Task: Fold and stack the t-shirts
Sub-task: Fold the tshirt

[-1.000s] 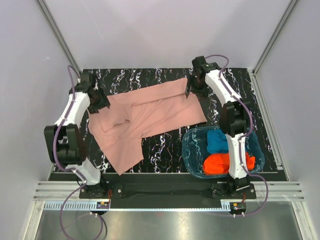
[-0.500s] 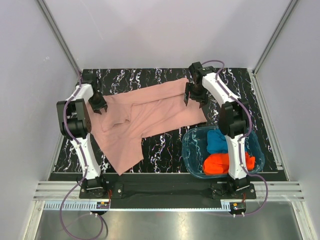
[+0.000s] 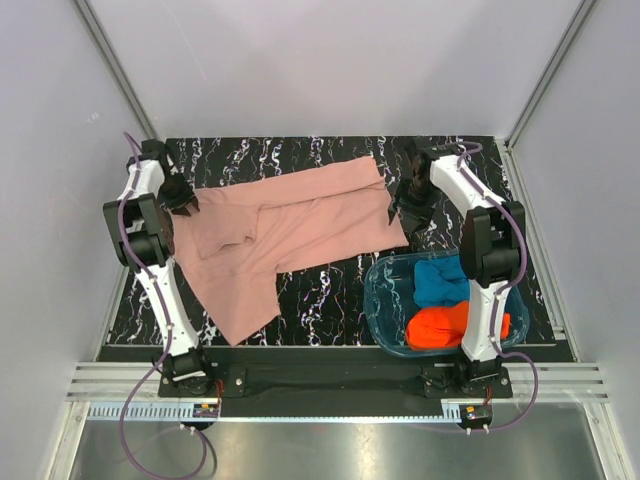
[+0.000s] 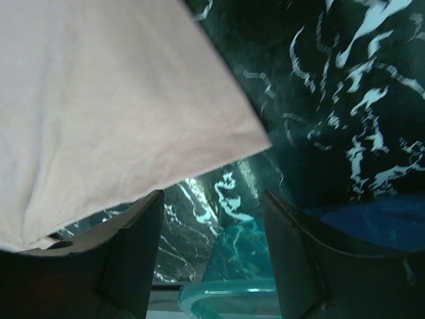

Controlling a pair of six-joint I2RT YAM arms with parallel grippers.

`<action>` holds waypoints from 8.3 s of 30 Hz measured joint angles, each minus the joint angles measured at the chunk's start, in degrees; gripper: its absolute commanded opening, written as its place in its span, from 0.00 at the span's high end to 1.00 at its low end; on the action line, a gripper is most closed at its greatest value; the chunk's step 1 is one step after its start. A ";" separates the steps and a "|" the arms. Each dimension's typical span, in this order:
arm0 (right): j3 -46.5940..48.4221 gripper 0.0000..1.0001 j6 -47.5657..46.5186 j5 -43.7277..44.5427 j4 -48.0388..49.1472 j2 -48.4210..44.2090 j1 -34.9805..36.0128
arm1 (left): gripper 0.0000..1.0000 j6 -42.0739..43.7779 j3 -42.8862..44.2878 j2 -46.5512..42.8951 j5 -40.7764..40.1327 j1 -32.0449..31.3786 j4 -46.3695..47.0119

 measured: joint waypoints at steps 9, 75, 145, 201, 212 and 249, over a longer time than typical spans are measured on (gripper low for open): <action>14.95 0.31 0.42 -0.09 0.57 10.21 -0.85 | 0.56 0.87 5.25 2.91 1.16 1.64 -2.05; -11.80 0.46 5.55 -0.63 21.42 -1.20 -5.25 | 0.55 -20.02 -63.89 -81.44 -8.24 -27.87 -9.55; -14.01 1.00 3.43 -4.50 24.83 1.36 -5.99 | 1.00 -62.27 -80.52 -83.30 -13.99 -27.58 -12.52; 42.45 0.98 -4.74 -13.57 13.60 31.61 -3.72 | 1.00 -19.10 -20.22 -33.70 -16.24 -6.73 8.92; 42.80 1.00 -2.08 -13.68 17.77 32.50 -4.33 | 1.00 -19.10 -18.05 -28.81 -12.66 -6.05 10.27; 47.98 0.63 5.97 -17.79 25.05 39.98 -6.16 | 0.64 -18.88 -4.61 -14.14 -11.87 -4.90 9.75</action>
